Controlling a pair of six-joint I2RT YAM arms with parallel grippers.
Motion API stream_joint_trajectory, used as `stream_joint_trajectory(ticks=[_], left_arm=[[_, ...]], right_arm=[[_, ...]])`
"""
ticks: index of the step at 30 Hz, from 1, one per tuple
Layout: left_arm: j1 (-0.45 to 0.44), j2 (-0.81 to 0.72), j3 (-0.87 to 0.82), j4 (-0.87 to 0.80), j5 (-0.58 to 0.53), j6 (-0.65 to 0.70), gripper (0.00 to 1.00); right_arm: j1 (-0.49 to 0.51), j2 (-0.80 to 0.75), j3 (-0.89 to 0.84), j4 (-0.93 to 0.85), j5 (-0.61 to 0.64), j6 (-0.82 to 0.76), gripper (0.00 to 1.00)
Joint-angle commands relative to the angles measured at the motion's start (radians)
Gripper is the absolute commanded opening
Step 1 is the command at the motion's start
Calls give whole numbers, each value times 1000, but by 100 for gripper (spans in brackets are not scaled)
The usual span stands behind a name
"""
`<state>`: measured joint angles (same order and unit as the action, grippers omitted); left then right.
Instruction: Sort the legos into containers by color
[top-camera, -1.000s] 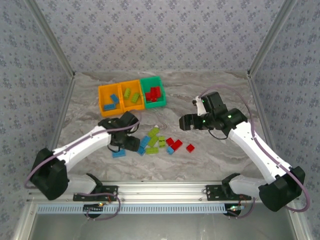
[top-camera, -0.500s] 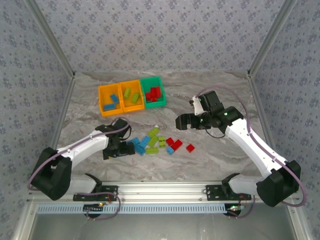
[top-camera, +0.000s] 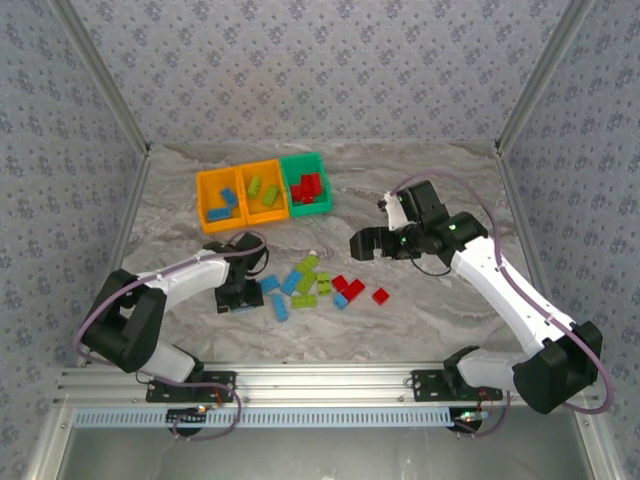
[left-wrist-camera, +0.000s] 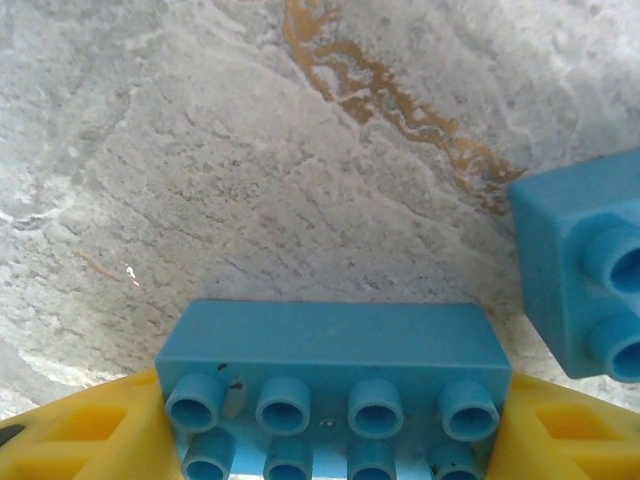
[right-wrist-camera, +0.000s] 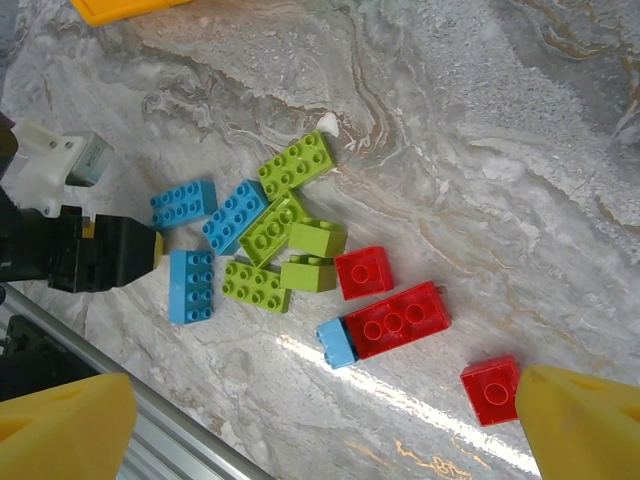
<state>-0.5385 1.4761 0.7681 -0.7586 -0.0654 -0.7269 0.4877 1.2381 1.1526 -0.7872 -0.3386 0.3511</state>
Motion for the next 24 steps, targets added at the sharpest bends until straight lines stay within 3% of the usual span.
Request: stream_joint_trajectory(ticks=[1,6,10,19,24], left_arm=[[7,-20,11,10,-63,-13,49],[33,-146,122,-31,-92,-4,45],[127,-155,291,-37,-102,62,45],[358,231,749,-15,-72,182,44],[400,461,998,-40,-60,211,49]], right_arm=[[9,9,24,-12,-87,-12,100],[49,20,31,48,-245,-30,100],[91,27,31,132,-249,-17,100],[101,67,100,123,-196,-22,100],[105,44,106,73,-176,-27,100]])
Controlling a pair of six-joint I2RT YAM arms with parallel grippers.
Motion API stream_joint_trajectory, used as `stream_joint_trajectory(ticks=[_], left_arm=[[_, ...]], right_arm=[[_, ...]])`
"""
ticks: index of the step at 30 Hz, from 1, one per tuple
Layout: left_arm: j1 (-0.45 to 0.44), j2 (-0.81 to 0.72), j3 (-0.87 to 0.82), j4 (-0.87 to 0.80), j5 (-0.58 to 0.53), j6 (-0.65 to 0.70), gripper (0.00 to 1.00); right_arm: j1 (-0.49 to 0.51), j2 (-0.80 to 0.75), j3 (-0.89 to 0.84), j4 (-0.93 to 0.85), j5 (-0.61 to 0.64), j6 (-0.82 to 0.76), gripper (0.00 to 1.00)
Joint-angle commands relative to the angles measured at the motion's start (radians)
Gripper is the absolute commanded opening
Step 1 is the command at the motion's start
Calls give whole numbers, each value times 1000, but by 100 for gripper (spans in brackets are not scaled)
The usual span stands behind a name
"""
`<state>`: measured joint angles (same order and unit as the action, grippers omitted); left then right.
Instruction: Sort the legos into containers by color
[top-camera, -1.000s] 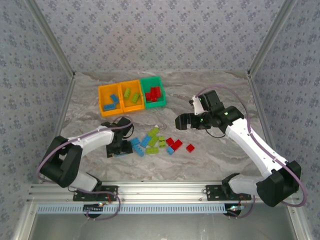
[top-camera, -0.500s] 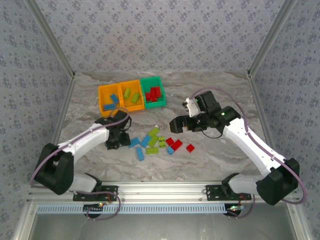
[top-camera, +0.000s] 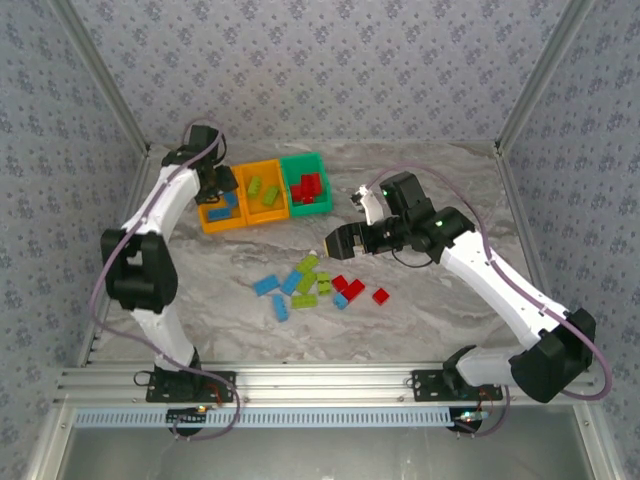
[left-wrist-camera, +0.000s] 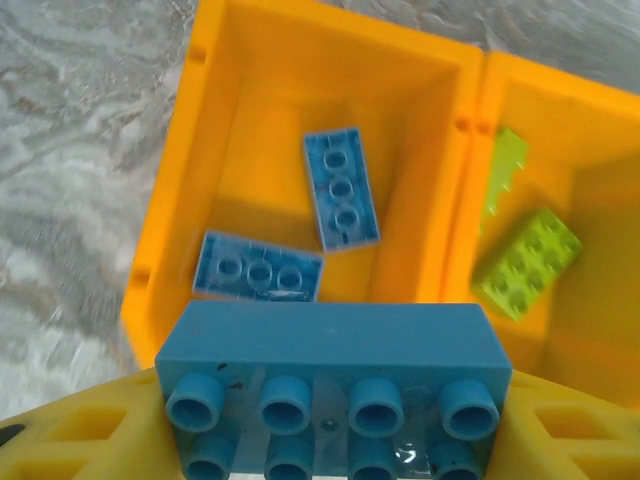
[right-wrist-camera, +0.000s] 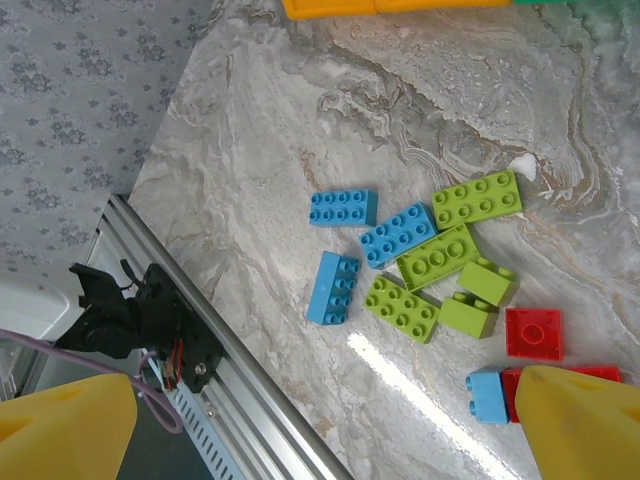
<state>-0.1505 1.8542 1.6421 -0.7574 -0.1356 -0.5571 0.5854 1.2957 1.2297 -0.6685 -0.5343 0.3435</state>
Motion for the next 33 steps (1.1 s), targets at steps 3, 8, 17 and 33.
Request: stream_joint_trajectory(ticks=[3,8,17,33], left_arm=[[19,173,253,-81,17,49,59],[24,235,366,-122,19,53,70],[27,166,325,-131,24,67,78],[-201,-529,-172,-57,374,490,78]], right_arm=[[10,-43,17,-60,44,-11,100],[9,-74,-9,-58,65,9,100],[4,-35,6,-46,63,0,100],[95,144,57,-132,464,80,99]])
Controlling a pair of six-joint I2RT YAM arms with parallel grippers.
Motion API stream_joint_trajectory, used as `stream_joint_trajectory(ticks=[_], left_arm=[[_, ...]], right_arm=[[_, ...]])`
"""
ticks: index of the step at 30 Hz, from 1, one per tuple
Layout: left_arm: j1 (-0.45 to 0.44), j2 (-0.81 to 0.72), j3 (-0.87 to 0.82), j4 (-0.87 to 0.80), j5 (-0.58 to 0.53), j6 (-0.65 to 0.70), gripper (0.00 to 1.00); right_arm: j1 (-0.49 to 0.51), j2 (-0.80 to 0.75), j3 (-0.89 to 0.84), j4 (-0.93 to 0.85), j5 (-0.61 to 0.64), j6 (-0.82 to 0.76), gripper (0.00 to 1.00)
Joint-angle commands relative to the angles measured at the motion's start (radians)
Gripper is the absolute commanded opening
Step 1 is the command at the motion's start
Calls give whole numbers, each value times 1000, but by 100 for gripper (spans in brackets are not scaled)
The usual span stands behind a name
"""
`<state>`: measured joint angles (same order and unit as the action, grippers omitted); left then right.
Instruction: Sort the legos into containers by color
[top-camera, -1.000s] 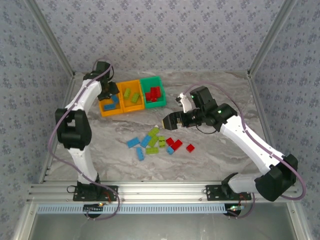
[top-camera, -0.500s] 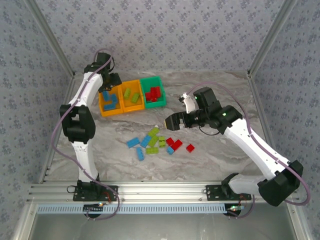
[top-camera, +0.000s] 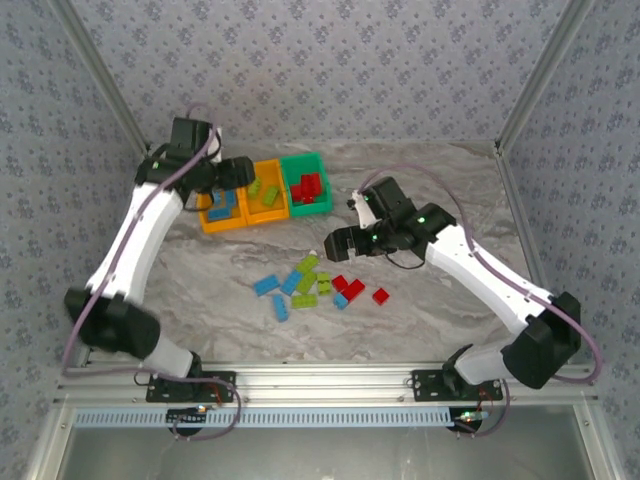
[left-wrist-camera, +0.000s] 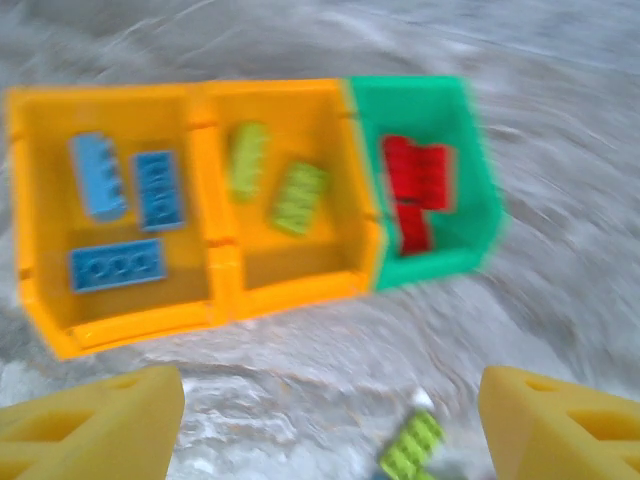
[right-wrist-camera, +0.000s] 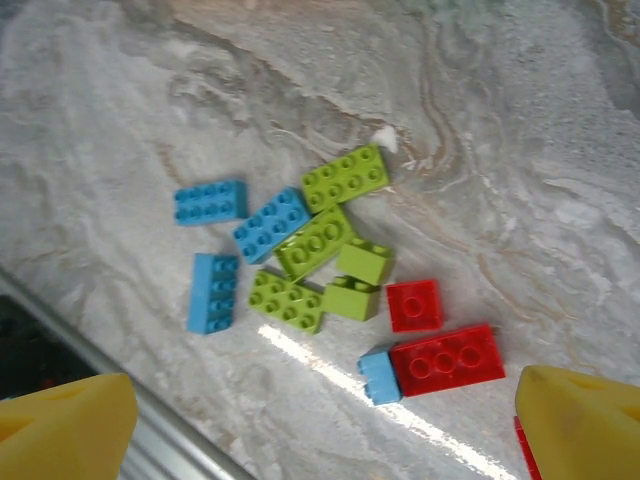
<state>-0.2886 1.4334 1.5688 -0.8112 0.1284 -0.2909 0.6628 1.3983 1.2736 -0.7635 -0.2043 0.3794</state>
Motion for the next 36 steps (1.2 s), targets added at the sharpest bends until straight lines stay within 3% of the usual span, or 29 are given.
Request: stream_joint_trajectory(ticks=[1,4,6,9,13,19,25,32,36], left_arm=[[-104,-158,-154,-2,122,302,80],[-221,-318,-355,43,202,523,91],[-271,-414,-472,67,171,587,98],[-303,-507,-568,6,137,631,99],[-344,-621,-681,15,82,631,99],[-372,-716,-839,256,138,515,99],[-397,-724,-924,344,157,518,99],[-400,-719,-973,368,155,552,99],[-402,-752,-995,376,138,564,99]], right_arm=[[28,57,-1,-26,162,53,98],[55,102,-56,17,216,70,95],[61,123,-70,-3,239,97,91],[79,108,-155,-12,306,138,90],[79,53,-280,-51,390,308,99],[48,48,-432,102,388,512,92],[62,73,-502,209,381,590,80],[64,52,-581,251,443,674,53],[45,13,-609,268,434,657,44]])
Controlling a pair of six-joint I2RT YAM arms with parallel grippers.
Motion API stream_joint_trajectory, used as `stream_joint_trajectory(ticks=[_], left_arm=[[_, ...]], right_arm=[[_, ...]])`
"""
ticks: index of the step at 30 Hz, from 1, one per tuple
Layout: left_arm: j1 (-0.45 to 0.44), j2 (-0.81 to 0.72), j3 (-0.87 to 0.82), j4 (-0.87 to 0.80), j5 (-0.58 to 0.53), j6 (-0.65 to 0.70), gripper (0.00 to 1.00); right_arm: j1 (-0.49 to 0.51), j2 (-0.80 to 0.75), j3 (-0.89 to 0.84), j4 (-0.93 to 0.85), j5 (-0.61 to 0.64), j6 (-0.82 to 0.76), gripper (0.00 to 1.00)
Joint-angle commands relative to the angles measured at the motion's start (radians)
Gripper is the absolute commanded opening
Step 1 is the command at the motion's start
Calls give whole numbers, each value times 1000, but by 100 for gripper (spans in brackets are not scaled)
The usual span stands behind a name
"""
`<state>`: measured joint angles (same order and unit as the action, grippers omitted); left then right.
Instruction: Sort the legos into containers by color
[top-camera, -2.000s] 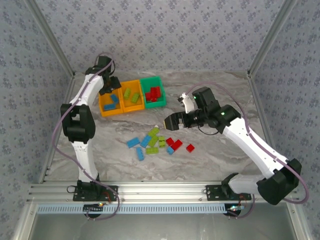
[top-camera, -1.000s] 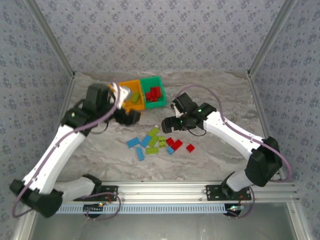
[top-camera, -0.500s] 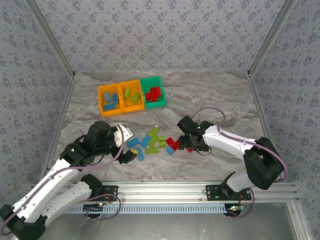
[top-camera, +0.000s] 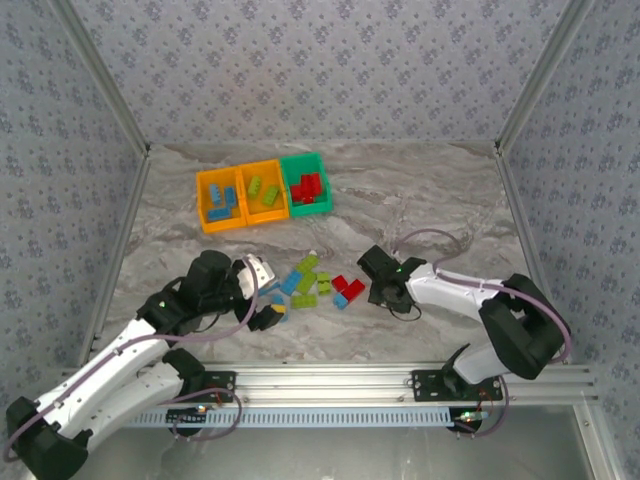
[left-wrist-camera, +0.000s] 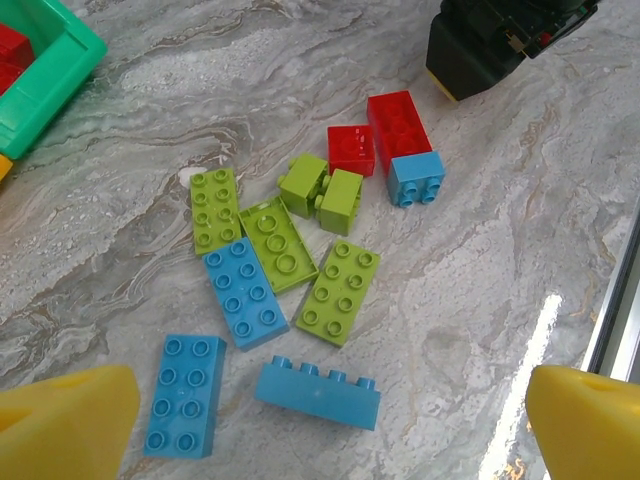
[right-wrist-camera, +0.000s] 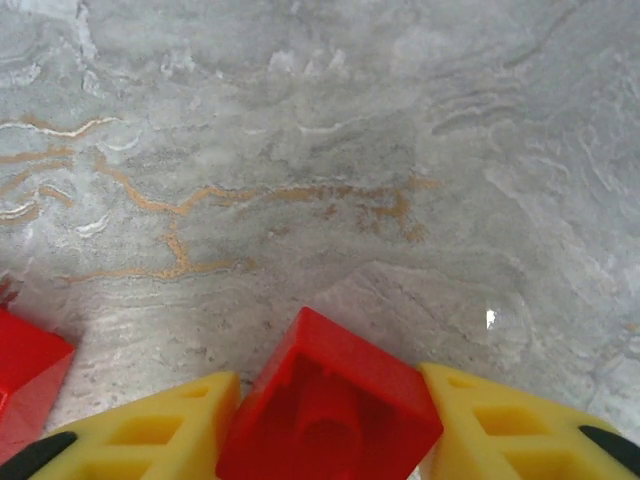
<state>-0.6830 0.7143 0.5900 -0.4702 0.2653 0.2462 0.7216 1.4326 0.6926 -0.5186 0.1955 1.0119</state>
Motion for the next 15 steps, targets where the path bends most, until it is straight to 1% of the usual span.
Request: stream_joint_trajectory(ticks=[1,2,4,7,8,10,12,15], left_arm=[[-7,-43,-26,40,-6,33,99],[-7,-52,-33,45,-14,44,99],[-7,-61,-39,50,-32,57,99],[-6,-68,-40,49,-65,67,99],[-5,-71,-42,50,-79,71,99],[-5,-76,-43,50,-111,76,99],[3,-79,-43,57,-136,85,99],[21,-82,-40,69,-153,88,99]], right_arm=[[-16,-35,-26,22,33,10,42],[-20,-56,-26,16,36,-8,38],[-27,-106,-19,2,40,-44,34],[-37,-196,19,-30,37,-96,33],[-33,-225,40,-27,34,-131,33],[-18,-255,80,17,31,-212,30],[-14,-232,143,72,0,-284,28],[1,-110,301,108,-43,-418,27]])
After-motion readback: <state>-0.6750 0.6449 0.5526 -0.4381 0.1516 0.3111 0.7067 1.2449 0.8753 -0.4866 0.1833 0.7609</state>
